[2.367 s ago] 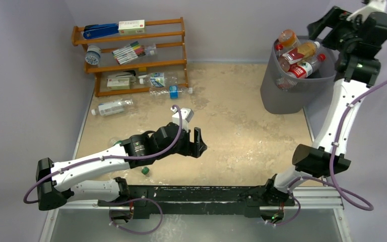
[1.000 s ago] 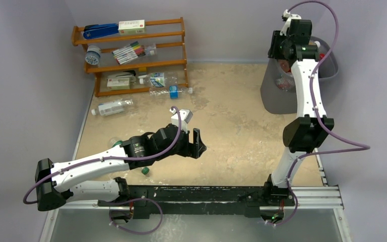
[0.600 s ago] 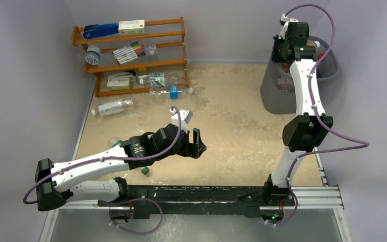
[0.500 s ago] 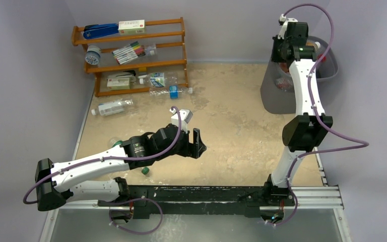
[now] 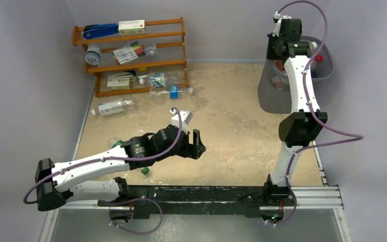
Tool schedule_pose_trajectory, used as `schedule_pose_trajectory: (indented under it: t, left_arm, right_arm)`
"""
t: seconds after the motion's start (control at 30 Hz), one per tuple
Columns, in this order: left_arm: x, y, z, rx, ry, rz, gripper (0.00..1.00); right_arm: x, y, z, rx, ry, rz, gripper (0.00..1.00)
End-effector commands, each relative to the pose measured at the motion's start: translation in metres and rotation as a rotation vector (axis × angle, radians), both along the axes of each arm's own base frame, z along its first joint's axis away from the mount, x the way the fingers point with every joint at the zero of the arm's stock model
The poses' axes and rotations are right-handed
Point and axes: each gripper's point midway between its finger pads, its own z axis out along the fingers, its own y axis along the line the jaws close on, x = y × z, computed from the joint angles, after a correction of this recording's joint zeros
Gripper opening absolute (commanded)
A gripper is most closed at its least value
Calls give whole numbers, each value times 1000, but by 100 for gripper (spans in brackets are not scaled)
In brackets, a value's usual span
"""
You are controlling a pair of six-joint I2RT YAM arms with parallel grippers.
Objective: Put the plastic bottles in the bin
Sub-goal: Move the trash bin to the center of the board.
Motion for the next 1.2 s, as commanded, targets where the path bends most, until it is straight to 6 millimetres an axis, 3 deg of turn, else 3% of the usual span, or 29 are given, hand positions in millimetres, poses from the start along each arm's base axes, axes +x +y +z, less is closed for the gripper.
schedule_pose_trajectory:
  t: [0.0,0.43,0.63,0.73,0.8,0.87,0.97,1.17]
  left_arm:
    - [3,0,15,-51,-34,10,77]
    - [2,7,16,-45,-40,23,77]
    - [3,10,19,-37,-45,33,77]
    - [6,12,21,-40,-49,53,77]
    - [9,17,24,-33,-45,95,79]
    - [14,22,28,-21,-52,131,80]
    - [20,25,34,4,-69,158,82]
    - [36,46,34,133,-89,249,84]
  right_arm:
    - [4,36,27,96,-69,37,0]
    - [14,60,32,161,-91,46,0]
    - [7,63,35,184,-86,44,0]
    - [2,64,48,185,-111,58,21]
    - [-3,61,61,177,-137,54,45]
    - [-8,57,74,165,-165,44,59]
    - [-17,54,94,154,-209,41,71]
    - [-43,45,135,129,-298,19,79]
